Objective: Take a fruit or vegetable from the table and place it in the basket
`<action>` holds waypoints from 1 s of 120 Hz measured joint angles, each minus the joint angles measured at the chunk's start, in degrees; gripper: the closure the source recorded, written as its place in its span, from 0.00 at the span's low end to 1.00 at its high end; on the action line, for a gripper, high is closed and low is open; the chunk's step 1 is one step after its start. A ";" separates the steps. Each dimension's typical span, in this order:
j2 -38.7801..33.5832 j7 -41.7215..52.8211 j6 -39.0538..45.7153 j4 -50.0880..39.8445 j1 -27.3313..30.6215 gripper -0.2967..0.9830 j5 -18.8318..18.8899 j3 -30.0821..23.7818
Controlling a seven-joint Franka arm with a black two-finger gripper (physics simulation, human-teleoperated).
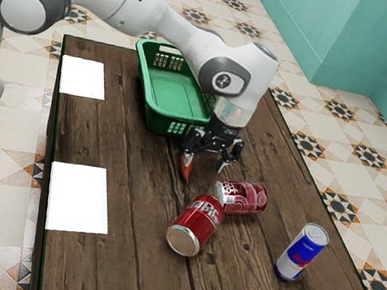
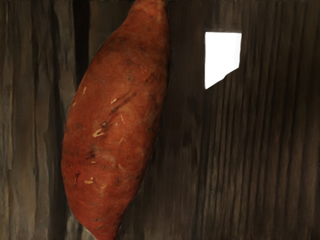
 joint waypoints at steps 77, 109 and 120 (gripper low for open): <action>-0.25 -0.09 1.97 -2.77 0.45 0.24 -0.02 4.73; 0.29 0.74 3.97 -3.92 0.35 0.29 -0.44 4.74; 1.14 1.05 4.50 -3.71 0.39 0.32 -0.69 4.71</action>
